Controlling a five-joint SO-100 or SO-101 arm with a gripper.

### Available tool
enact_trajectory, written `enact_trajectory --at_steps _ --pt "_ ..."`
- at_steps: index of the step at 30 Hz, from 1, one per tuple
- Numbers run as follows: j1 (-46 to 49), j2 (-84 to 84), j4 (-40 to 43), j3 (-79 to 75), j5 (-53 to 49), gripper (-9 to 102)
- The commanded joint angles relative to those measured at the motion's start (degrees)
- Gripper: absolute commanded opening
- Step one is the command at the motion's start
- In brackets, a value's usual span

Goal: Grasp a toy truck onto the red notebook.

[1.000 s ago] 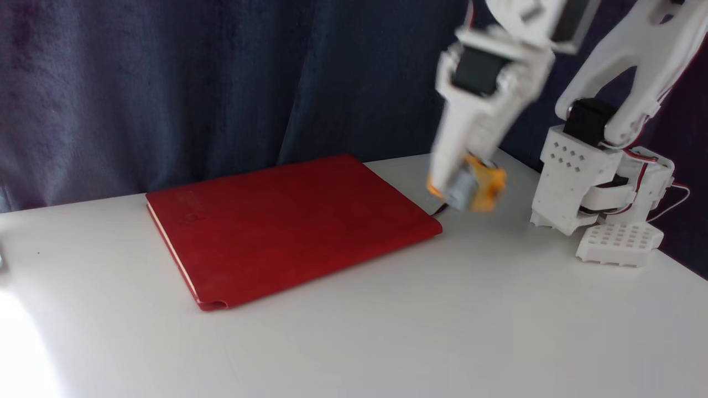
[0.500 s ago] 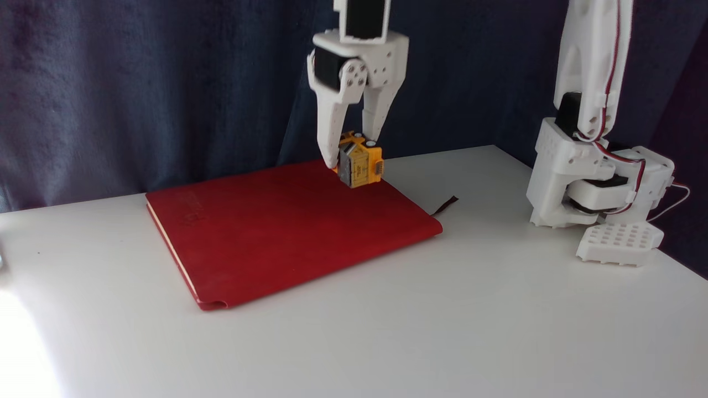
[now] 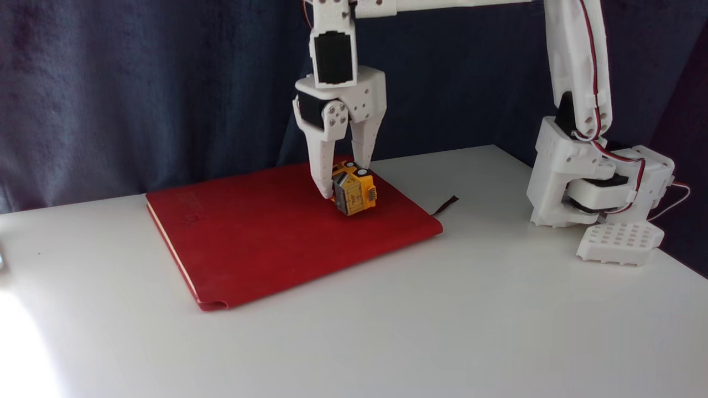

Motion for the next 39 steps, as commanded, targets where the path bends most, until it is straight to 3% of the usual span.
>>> enact_trajectory --at_steps 1,8,18,26,29,33,39 --pt "0.26 -0.09 0.79 -3.25 -0.18 12" --pt "-0.35 -1.14 2.37 -5.89 -0.26 25" --pt "-1.41 2.11 7.73 -9.32 -0.35 27" --pt "-5.71 21.88 8.53 3.52 -0.09 26" --pt "-10.72 33.05 8.26 12.30 1.49 20" --pt "-20.57 49.83 2.37 27.07 6.59 8" --pt "-26.89 64.69 -10.02 43.42 15.56 4"
